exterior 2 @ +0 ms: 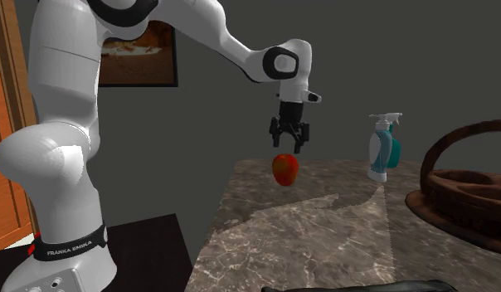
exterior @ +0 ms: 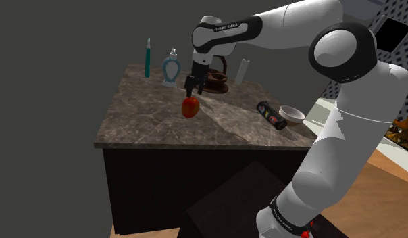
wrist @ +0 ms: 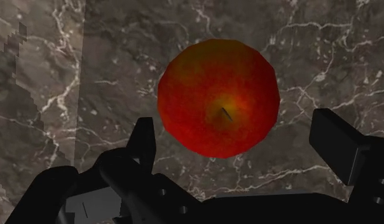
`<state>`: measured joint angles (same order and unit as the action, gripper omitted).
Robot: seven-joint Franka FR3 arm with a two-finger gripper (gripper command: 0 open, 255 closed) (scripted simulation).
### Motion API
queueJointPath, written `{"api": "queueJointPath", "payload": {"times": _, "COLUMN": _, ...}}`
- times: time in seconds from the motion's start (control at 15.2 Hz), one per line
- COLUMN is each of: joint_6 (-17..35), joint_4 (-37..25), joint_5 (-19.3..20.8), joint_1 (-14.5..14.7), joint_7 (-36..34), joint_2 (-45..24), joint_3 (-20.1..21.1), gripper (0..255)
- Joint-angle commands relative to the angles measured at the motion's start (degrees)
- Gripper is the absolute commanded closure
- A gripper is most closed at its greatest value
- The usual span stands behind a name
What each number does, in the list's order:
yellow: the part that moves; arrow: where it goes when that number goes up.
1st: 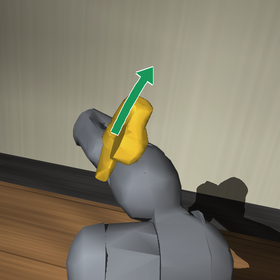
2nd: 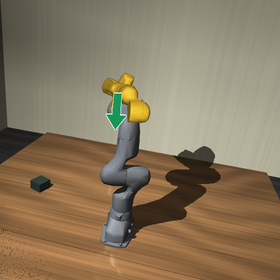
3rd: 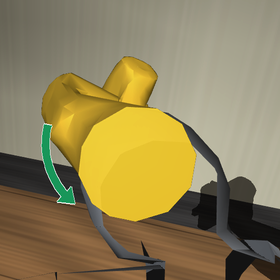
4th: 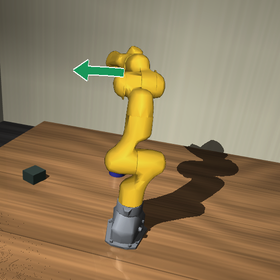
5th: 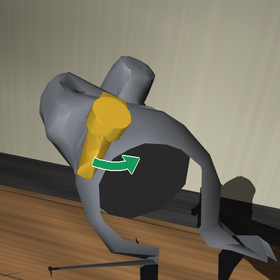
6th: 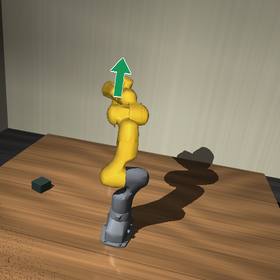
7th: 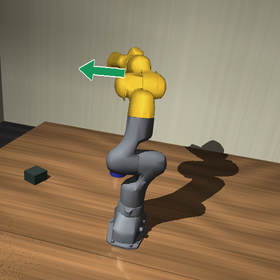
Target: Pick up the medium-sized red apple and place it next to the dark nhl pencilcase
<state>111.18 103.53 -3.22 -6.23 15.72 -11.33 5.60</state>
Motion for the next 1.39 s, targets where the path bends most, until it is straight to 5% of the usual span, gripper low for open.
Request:
{"api": "queueJointPath", "payload": {"times": 0.0, "joint_6": 0.94, "joint_4": 0.92, "joint_5": -0.01, "joint_1": 0.04, "joint_7": 0.00, "joint_2": -0.01, "joint_3": 0.03, "gripper": 0}}
{"api": "queueJointPath", "payload": {"times": 0.46, "joint_6": 0.93, "joint_4": 0.90, "joint_5": -0.01, "joint_1": 0.04, "joint_7": 0.00, "joint_2": -0.02, "joint_3": 0.03, "gripper": 0}}
{"api": "queueJointPath", "payload": {"times": 0.53, "joint_6": 0.93, "joint_4": 0.90, "joint_5": -0.01, "joint_1": 0.04, "joint_7": 0.00, "joint_2": -0.02, "joint_3": 0.03, "gripper": 255}}
{"api": "queueJointPath", "payload": {"times": 1.32, "joint_6": -1.20, "joint_4": -0.61, "joint_5": -0.03, "joint_1": 0.02, "joint_7": -0.10, "joint_2": 0.61, "joint_3": 0.03, "gripper": 255}}
